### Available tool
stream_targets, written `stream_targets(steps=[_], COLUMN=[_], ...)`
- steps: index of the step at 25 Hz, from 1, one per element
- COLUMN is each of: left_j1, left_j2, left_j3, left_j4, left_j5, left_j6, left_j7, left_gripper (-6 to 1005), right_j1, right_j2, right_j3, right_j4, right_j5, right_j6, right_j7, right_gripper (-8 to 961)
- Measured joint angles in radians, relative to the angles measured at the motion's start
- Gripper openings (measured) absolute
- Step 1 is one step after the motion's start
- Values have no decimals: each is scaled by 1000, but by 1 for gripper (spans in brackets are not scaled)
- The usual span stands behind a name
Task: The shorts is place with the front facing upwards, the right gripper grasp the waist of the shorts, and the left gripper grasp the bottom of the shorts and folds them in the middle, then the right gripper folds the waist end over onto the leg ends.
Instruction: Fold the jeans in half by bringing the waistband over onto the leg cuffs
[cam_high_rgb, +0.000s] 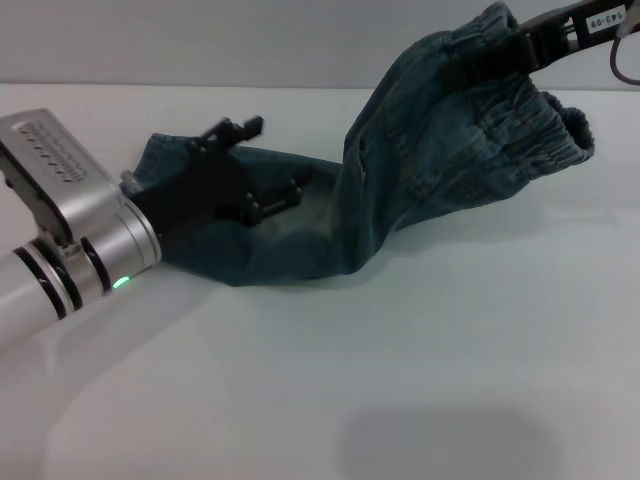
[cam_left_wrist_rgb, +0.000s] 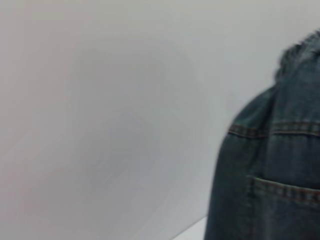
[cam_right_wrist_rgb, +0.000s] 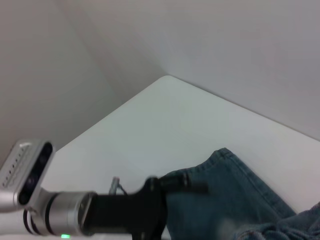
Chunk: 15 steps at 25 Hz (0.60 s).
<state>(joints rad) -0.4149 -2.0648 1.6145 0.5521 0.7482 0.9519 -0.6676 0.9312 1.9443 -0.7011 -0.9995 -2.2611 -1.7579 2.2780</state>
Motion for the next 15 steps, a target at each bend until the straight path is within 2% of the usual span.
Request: stream_targets(steps=[8,15], left_j1=[7,28], left_j2=[-6,-12], left_j3=[-8,88], left_j4=[-32,-46], left_j5=[2,-9], left_j6=[-13,-12], left_j7=[37,55], left_gripper=[840,840], right_j1=[-6,-13], right_j2=[9,12], right_j3=[0,-1], right_j4=[2,3], right_j5=[20,76], right_j6=[-16,-30], right_j7=[2,2], right_gripper=[76,76])
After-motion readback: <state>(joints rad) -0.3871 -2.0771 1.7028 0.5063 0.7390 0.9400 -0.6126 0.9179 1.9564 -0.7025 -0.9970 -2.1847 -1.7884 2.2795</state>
